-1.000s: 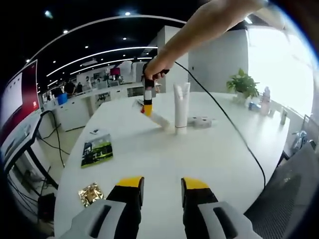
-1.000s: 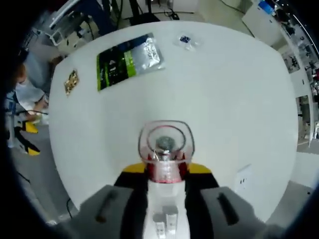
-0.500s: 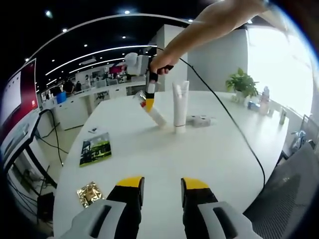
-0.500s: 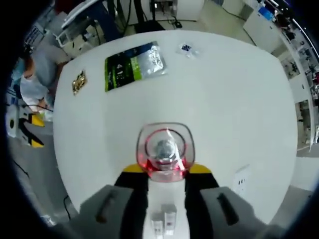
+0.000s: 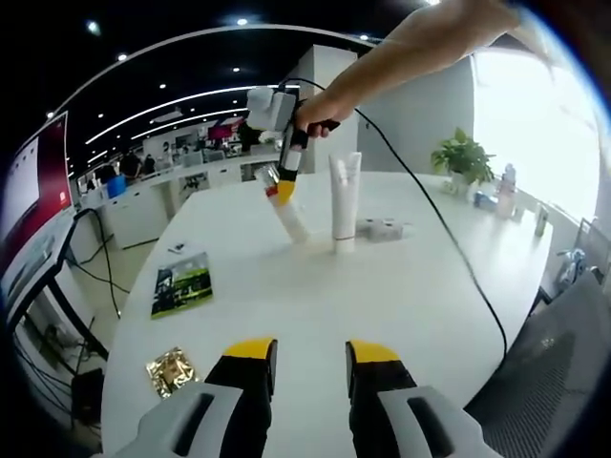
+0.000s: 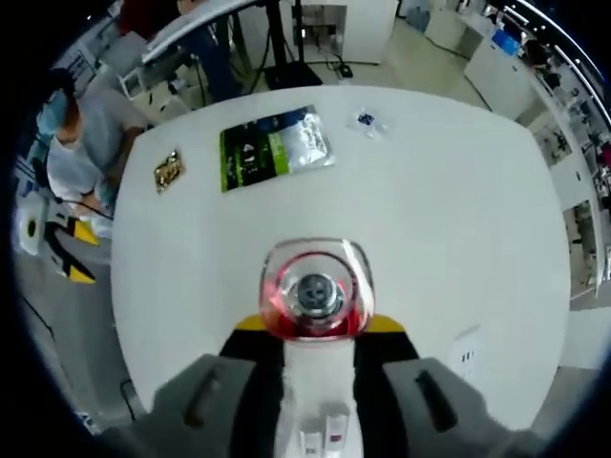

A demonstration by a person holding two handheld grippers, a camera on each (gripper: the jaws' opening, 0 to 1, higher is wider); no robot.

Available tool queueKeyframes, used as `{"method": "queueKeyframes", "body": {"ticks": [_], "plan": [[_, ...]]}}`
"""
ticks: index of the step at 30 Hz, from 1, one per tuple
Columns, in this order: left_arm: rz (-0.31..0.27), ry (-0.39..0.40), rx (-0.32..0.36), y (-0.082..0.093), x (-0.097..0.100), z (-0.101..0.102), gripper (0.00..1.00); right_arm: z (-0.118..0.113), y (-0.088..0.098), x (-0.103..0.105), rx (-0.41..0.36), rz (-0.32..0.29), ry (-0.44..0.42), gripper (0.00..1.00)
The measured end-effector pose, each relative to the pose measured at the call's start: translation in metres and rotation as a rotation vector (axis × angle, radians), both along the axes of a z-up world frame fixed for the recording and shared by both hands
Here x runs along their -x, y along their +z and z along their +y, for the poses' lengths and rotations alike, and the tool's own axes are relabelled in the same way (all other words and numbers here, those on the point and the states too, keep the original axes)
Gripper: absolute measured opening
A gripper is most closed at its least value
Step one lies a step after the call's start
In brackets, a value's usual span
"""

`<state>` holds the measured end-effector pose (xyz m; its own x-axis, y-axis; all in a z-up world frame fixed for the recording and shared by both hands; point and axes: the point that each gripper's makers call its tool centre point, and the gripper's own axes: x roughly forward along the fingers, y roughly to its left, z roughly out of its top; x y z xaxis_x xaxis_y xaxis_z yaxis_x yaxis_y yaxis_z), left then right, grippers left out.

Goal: Arrange the skincare products in the storage area until every visible bottle or jar stands upright without overlapping.

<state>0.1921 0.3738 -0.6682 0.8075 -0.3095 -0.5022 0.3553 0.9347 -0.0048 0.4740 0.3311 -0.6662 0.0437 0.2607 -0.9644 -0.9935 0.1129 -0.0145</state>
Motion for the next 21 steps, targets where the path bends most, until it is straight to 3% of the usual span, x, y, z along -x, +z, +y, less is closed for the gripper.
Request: {"method": "queueKeyframes", "body": {"ticks": [11, 21], "plan": [[-0.007, 0.018, 0.025, 0.002, -0.002, 0.003, 0.31, 0.008, 0.014, 0.027, -0.058, -0.013, 0.066, 0.26], [-0.01, -0.007, 0.015, 0.003, -0.001, -0.002, 0.31, 0.001, 0.044, 0.045, -0.129, -0.042, 0.07, 0.26]]}}
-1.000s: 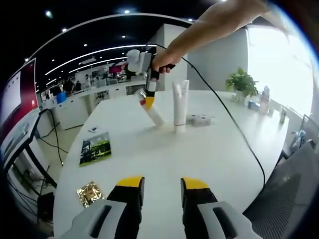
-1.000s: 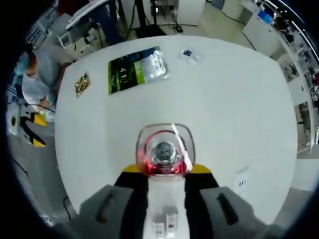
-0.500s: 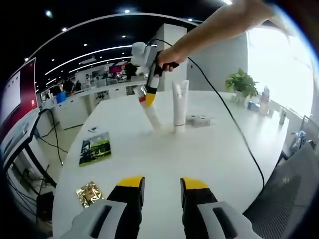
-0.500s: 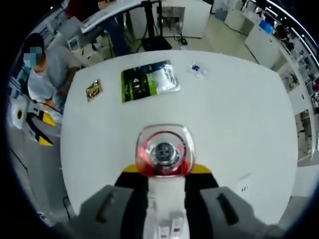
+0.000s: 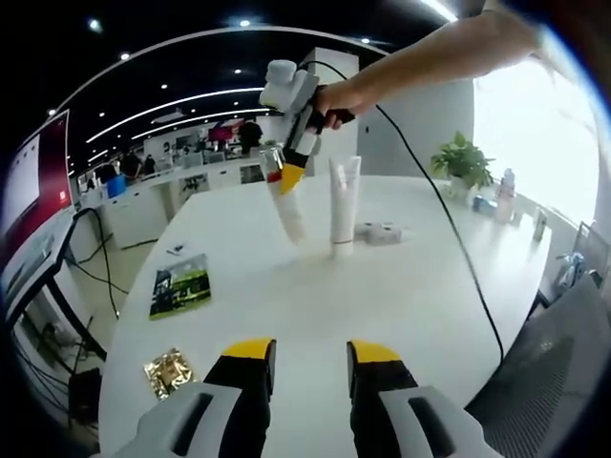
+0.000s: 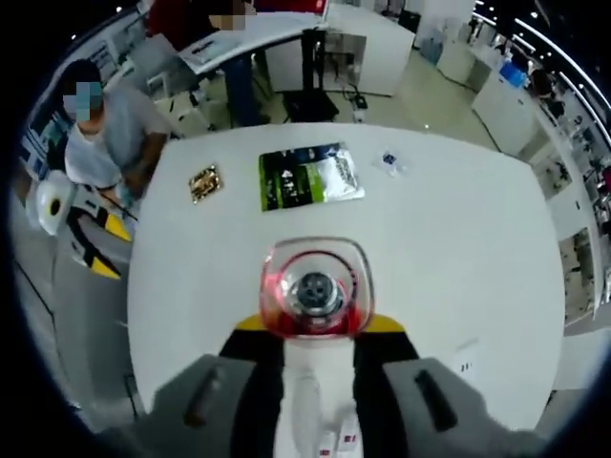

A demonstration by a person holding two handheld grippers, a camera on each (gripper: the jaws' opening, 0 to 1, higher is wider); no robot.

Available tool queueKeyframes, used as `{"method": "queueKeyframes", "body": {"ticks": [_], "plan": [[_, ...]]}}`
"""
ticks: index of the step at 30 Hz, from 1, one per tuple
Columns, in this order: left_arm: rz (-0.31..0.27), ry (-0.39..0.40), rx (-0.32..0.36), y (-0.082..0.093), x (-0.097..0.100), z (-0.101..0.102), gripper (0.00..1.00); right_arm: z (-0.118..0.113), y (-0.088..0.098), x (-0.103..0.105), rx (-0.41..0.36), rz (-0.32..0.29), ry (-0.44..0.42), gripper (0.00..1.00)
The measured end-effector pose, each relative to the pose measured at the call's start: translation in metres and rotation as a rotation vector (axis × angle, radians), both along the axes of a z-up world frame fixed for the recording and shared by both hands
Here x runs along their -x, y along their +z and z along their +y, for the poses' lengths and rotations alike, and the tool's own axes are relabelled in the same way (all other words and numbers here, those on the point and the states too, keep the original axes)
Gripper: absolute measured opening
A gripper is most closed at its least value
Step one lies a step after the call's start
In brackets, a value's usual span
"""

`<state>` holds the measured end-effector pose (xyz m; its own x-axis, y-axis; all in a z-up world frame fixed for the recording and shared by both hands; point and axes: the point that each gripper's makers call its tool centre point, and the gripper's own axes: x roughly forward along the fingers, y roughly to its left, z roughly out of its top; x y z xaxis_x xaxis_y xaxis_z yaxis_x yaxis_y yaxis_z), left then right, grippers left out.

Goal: Arrange the skincare products in the storage area until every visible bottle or jar stands upright without overlapping.

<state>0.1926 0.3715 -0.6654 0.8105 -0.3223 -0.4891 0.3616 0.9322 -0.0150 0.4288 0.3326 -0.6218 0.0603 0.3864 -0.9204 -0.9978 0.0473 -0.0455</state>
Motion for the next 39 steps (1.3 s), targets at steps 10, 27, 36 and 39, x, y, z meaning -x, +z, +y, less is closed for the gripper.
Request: {"method": "queueKeyframes", "body": {"ticks": [10, 27, 36, 39], "plan": [[-0.009, -0.036, 0.006, 0.001, 0.001, -0.007, 0.31, -0.006, 0.043, 0.024, -0.119, -0.012, -0.046, 0.26], [-0.006, -0.092, 0.02, 0.003, 0.004, -0.019, 0.31, -0.036, 0.068, 0.078, -0.181, -0.044, -0.097, 0.26], [0.002, -0.142, -0.001, 0.001, 0.007, -0.027, 0.31, -0.055, 0.064, 0.116, -0.224, -0.021, -0.152, 0.26], [0.014, -0.156, -0.005, -0.001, 0.008, -0.03, 0.31, -0.066, 0.061, 0.125, -0.229, -0.012, -0.17, 0.26]]}}
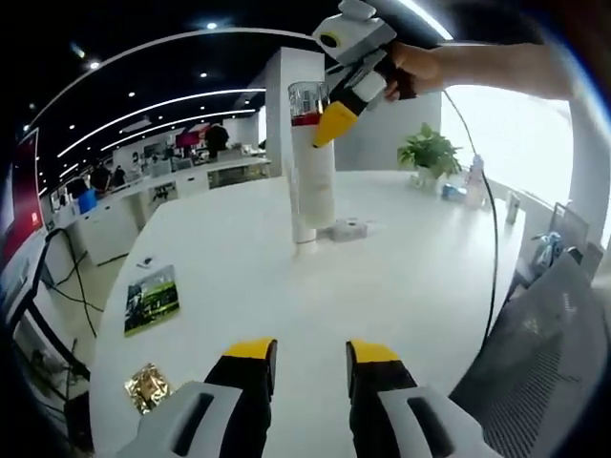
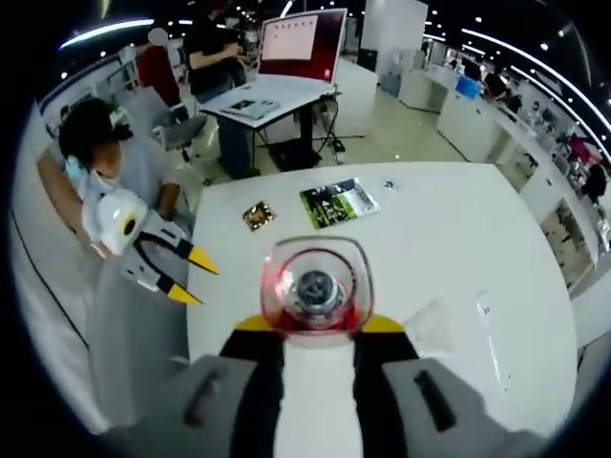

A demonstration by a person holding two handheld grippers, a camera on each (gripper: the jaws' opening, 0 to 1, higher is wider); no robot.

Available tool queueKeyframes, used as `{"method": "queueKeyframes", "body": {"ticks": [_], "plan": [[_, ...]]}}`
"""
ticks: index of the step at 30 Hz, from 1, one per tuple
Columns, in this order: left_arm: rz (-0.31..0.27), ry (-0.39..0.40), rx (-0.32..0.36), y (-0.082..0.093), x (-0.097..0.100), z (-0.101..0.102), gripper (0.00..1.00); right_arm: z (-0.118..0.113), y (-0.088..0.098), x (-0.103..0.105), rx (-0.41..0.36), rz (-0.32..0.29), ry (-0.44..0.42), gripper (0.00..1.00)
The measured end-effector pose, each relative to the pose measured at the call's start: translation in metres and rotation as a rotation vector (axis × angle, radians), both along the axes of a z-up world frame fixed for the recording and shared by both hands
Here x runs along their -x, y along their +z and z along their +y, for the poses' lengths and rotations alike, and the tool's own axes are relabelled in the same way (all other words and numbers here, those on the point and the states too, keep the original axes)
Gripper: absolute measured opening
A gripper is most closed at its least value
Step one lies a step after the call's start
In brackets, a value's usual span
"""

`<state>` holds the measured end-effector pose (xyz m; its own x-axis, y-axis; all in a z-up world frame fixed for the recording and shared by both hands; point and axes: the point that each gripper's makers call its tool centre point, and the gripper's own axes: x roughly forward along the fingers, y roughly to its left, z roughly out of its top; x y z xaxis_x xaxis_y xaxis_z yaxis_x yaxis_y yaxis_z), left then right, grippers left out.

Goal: Arrange the skincare products in the storage area until every visible bottle or jar stands upright without overlapping.

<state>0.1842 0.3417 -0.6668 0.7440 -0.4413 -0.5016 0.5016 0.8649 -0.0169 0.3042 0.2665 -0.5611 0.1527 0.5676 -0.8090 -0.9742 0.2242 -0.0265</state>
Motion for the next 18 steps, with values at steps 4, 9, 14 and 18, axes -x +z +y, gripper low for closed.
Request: {"method": "queueKeyframes", "body": {"ticks": [4, 9, 14, 18], "plan": [[0.021, -0.018, -0.017, -0.006, 0.002, -0.003, 0.31, -0.014, -0.003, 0.011, -0.02, 0.009, -0.018, 0.26], [0.076, -0.069, 0.001, -0.013, 0.01, -0.015, 0.32, -0.037, -0.01, 0.03, -0.045, 0.031, -0.036, 0.26], [0.125, -0.118, -0.014, -0.021, 0.016, -0.026, 0.34, -0.057, -0.022, 0.046, -0.075, 0.054, -0.063, 0.26], [0.135, -0.13, -0.028, -0.024, 0.018, -0.029, 0.34, -0.07, -0.039, 0.059, -0.095, 0.079, -0.082, 0.26]]}}
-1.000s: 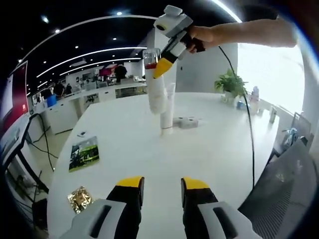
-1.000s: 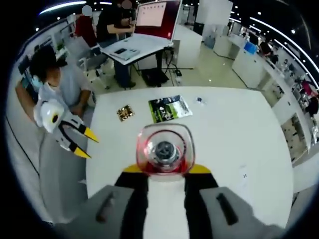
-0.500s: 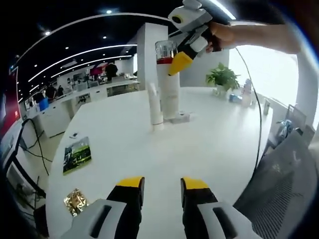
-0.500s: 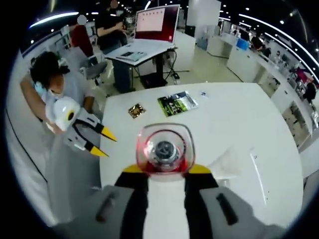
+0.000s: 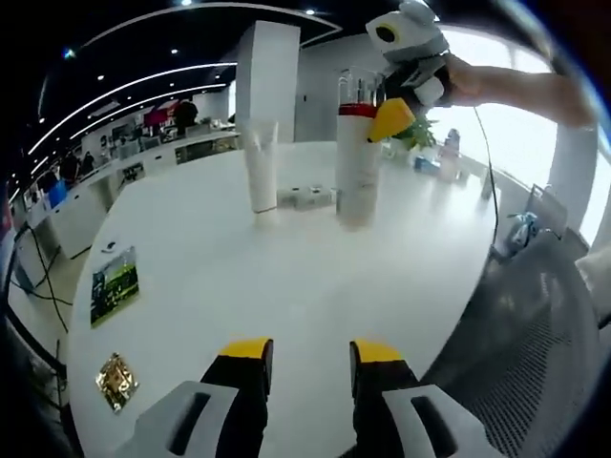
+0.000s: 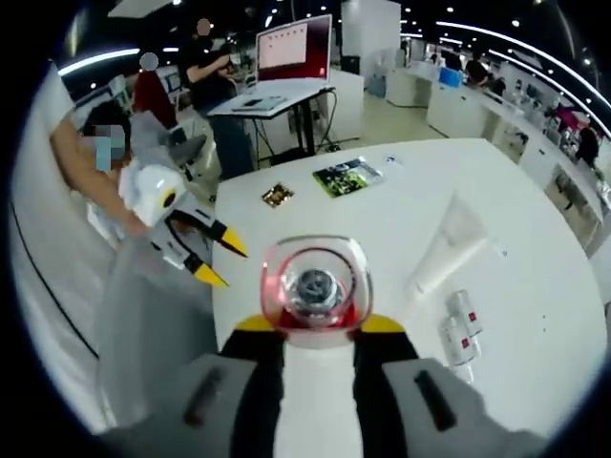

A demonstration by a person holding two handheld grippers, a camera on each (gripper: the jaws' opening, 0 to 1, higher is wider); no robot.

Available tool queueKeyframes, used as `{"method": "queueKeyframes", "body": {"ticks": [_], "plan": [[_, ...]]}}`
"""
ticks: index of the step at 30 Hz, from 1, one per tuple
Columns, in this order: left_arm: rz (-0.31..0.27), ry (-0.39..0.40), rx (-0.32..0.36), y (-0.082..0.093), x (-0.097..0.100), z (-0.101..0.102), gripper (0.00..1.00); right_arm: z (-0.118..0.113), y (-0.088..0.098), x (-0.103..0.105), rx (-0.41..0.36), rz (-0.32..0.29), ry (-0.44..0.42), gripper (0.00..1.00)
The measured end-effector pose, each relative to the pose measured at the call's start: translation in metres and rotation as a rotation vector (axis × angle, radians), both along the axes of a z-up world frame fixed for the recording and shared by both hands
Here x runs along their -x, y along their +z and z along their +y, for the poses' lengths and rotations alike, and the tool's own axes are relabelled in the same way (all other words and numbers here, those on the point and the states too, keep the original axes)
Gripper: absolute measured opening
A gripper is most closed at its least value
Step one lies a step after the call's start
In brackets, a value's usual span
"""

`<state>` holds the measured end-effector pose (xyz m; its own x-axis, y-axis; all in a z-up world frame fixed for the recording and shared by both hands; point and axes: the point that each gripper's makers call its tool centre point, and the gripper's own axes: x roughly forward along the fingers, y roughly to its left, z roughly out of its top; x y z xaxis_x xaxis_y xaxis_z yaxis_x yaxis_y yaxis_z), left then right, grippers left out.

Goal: Arrange the skincare products in the storage area until every visible bottle or jar stands upright without overlapping.

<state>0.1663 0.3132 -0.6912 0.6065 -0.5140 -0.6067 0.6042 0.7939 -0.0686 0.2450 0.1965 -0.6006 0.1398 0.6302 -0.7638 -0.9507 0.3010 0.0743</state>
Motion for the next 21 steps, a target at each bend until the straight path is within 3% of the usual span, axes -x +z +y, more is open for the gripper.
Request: {"method": "queueKeyframes", "body": {"ticks": [4, 8, 14, 18, 19, 21], "plan": [[0.014, -0.012, -0.033, -0.005, 0.003, 0.0, 0.34, -0.01, -0.02, 0.013, 0.013, -0.007, 0.007, 0.26], [-0.01, -0.034, -0.052, -0.001, 0.004, -0.004, 0.34, -0.016, -0.033, 0.026, 0.016, 0.01, 0.026, 0.26], [-0.036, -0.1, -0.12, -0.004, 0.009, -0.012, 0.34, -0.015, -0.039, 0.038, -0.013, 0.001, 0.059, 0.26], [-0.044, -0.115, -0.129, -0.005, 0.01, -0.013, 0.34, -0.012, -0.04, 0.043, -0.024, -0.005, 0.068, 0.26], [-0.052, -0.128, -0.142, -0.005, 0.011, -0.013, 0.34, -0.007, -0.041, 0.05, -0.043, -0.037, 0.113, 0.26], [-0.06, -0.132, -0.15, -0.004, 0.011, -0.013, 0.35, -0.003, -0.044, 0.059, -0.071, -0.034, 0.13, 0.26]]}}
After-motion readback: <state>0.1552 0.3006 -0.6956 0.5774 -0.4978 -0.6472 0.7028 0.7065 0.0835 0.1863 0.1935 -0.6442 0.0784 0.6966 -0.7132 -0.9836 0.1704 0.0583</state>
